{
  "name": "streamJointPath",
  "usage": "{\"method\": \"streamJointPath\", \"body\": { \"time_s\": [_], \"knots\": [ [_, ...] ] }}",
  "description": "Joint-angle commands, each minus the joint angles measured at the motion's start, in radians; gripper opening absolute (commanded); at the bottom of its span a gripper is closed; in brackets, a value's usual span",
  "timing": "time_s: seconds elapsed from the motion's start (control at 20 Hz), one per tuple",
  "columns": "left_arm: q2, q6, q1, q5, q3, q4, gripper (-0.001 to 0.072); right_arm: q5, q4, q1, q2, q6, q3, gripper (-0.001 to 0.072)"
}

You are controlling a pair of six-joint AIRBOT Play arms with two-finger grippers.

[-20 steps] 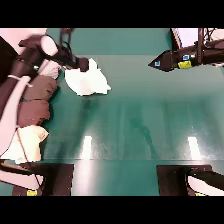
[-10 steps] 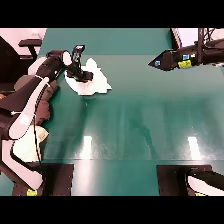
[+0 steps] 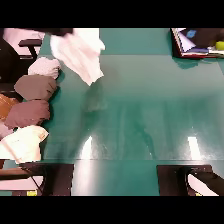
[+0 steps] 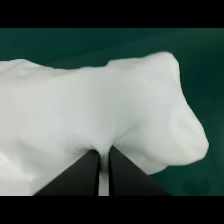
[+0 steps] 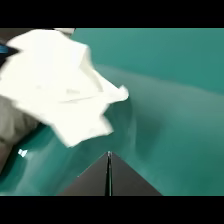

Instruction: Fold the shirts.

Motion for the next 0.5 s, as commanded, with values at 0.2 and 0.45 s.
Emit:
{"method": "streamJointPath", "body": {
  "time_s": [0.2,0.45],
  "knots": [
    [0.208,0.018,-0.219,-0.18,-0.031,-0.011,0.0024,-0.048,-0.001,-0.126,0.092,0.0,0.001,0.0014],
    [0.147,0.018,-0.422,-0.09,-0.307,-0.056,0.0454,-0.015,0.001,-0.125,0.092,0.0,0.001,0.0014]
  ]
}}
